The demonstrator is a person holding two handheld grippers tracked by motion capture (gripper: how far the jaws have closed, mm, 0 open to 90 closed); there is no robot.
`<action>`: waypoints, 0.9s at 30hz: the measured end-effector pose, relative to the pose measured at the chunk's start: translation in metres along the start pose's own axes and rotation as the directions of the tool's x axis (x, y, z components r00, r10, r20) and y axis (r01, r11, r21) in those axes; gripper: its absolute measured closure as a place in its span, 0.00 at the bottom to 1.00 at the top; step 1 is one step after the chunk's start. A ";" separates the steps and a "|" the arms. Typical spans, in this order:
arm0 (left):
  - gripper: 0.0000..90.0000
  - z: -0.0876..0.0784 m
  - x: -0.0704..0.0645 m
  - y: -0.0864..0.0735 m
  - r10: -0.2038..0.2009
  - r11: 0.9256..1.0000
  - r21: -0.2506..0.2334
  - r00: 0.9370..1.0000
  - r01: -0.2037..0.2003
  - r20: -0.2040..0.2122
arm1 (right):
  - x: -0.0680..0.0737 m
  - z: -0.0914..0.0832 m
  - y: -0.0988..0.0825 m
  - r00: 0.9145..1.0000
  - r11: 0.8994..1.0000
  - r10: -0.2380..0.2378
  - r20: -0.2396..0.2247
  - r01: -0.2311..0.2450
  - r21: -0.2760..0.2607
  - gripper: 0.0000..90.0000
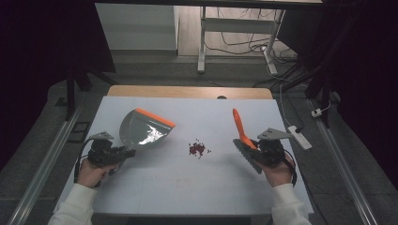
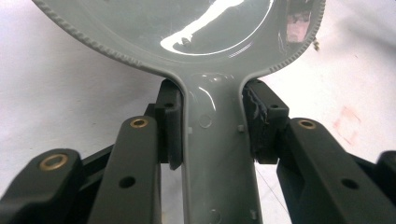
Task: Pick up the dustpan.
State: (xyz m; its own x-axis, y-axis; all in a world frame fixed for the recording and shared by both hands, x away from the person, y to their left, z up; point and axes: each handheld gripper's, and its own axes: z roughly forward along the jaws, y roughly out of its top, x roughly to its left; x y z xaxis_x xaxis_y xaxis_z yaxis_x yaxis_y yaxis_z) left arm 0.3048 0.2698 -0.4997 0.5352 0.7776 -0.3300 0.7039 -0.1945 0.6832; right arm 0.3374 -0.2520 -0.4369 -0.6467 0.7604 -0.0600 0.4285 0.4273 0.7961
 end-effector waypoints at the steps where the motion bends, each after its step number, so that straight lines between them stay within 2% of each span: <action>1: 0.69 -0.001 -0.001 0.000 0.012 1.000 0.004 1.000 -0.012 0.006 | 0.001 0.000 0.001 1.000 1.000 0.005 -0.003 -0.005 -0.006 0.78; 7: 0.69 -0.008 -0.011 0.001 0.046 0.999 -0.006 0.999 -0.046 0.012 | 0.006 0.003 0.004 1.000 1.000 -0.002 -0.019 0.002 -0.012 0.78; 14: 0.69 -0.007 -0.018 0.004 0.079 0.997 -0.002 0.996 -0.079 0.032 | 0.009 0.004 0.009 0.999 0.999 0.012 -0.037 -0.013 -0.031 0.78; 17: 0.69 -0.006 -0.020 0.004 0.096 0.995 0.004 0.994 -0.096 0.050 | 0.009 0.005 0.010 0.999 0.999 0.012 -0.039 -0.013 -0.034 0.78; 20: 0.69 -0.004 -0.022 0.004 0.110 0.994 0.020 0.993 -0.111 0.051 | 0.008 0.009 0.010 0.999 0.999 0.017 -0.038 -0.018 -0.028 0.78; 27: 0.69 0.000 -0.029 0.004 0.152 0.987 0.048 0.985 -0.156 0.079 | 0.007 0.016 0.013 0.999 0.999 0.023 -0.043 -0.024 -0.027 0.78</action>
State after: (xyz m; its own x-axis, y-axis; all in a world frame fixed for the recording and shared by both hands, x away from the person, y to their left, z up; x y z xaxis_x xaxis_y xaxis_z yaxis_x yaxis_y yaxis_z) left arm 0.2923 0.2466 -0.4870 0.6712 0.6893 -0.2728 0.6333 -0.3419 0.6943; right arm 0.3486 -0.2331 -0.4368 -0.6632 0.7483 -0.0154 0.4267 0.3949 0.8136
